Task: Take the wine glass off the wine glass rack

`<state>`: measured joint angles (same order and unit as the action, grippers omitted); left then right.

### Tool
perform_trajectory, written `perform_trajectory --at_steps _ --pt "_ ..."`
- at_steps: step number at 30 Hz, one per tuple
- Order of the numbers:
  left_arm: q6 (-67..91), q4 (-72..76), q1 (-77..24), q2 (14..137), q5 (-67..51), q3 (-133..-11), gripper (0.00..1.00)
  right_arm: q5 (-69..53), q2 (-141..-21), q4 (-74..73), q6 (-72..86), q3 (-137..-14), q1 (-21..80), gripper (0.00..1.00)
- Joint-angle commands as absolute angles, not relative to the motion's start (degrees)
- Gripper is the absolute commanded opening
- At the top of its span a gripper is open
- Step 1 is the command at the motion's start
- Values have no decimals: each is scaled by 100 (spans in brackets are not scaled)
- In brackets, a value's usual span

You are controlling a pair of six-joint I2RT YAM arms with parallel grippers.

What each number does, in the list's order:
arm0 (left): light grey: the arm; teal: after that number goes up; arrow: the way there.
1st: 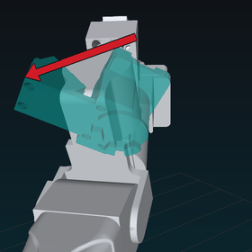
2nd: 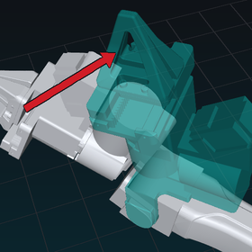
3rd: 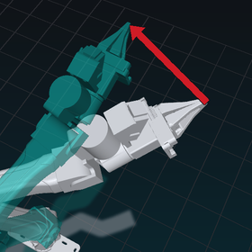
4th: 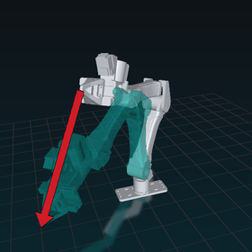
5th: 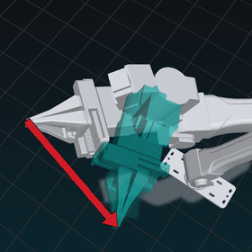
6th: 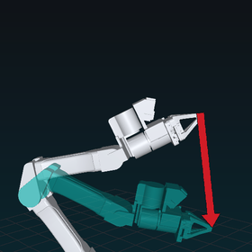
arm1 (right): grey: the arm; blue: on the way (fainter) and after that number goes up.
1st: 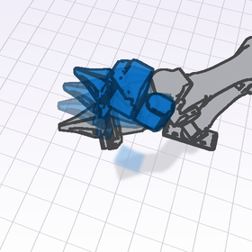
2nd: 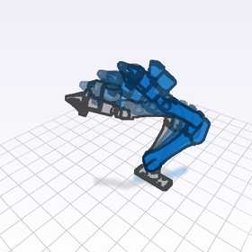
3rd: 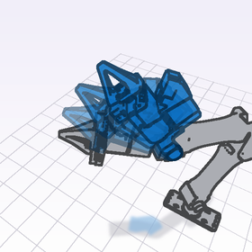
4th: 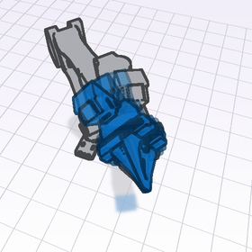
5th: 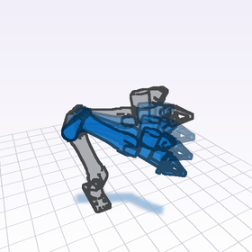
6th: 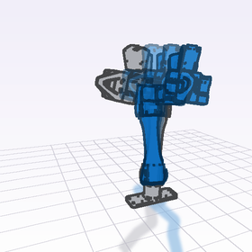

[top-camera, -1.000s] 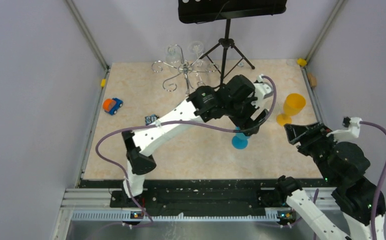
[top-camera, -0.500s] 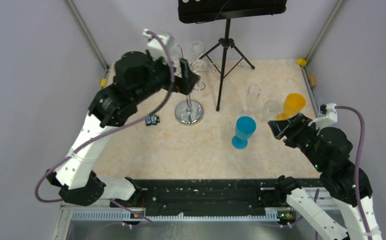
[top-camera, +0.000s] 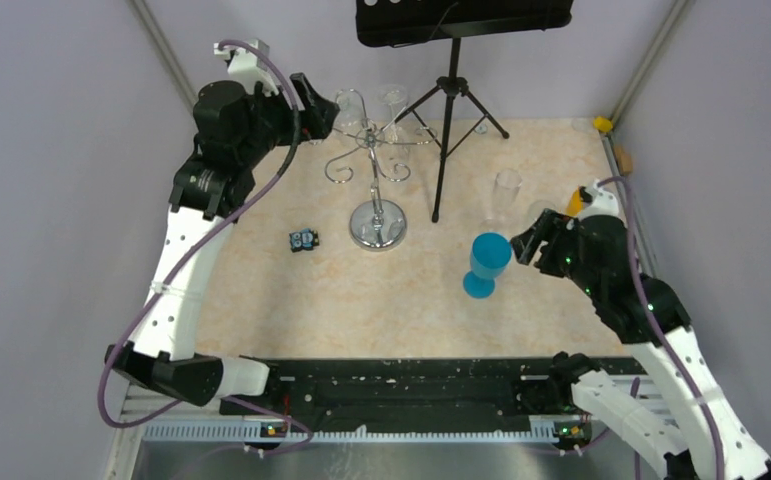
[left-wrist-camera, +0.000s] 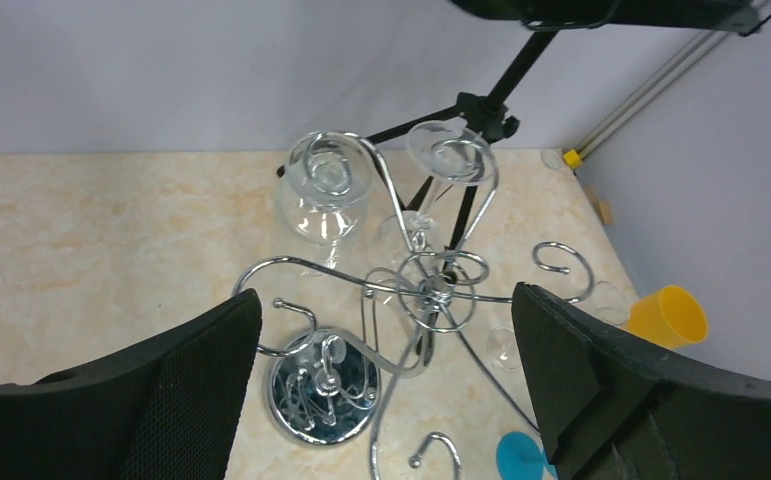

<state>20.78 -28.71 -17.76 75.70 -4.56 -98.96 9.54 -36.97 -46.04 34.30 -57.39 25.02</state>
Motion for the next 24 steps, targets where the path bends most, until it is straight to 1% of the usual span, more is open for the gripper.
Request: perform_trajectory --at_steps 1,3,10,14,18,20,22,23,24 --pt "2364 -2619 -1310 7691 -1252 -9792 98 984 -4405 -4239 3022 -5596 2508 64" --pt "2437 -2625 -1081 7758 -1428 -9804 97 911 -4759 -4214 2939 -5586 2512 61" --pt "2777 -2413 -415 8087 -2292 -9897 96 1085 -5591 -4072 2731 -5519 2510 40" --pt "2929 -2291 -228 8250 -2590 -9879 95 1081 -5975 -3943 2562 -5528 2513 35" --pt "2938 -2276 -127 8329 -2757 -9873 94 1142 -6327 -3864 2437 -5545 2516 25" --pt "2928 -2270 -102 8350 -2815 -9868 94 1242 -6451 -3887 2384 -5585 2516 18" --pt "2927 -2260 -71 8381 -2887 -9875 94 1405 -6521 -3947 2345 -5638 2514 4" --pt "2934 -2251 -65 8387 -2903 -9878 94 1524 -6537 -4010 2338 -5680 2514 0" --pt "2935 -2236 -59 8399 -2912 -9880 94 1673 -6544 -4102 2338 -5720 2514 0"
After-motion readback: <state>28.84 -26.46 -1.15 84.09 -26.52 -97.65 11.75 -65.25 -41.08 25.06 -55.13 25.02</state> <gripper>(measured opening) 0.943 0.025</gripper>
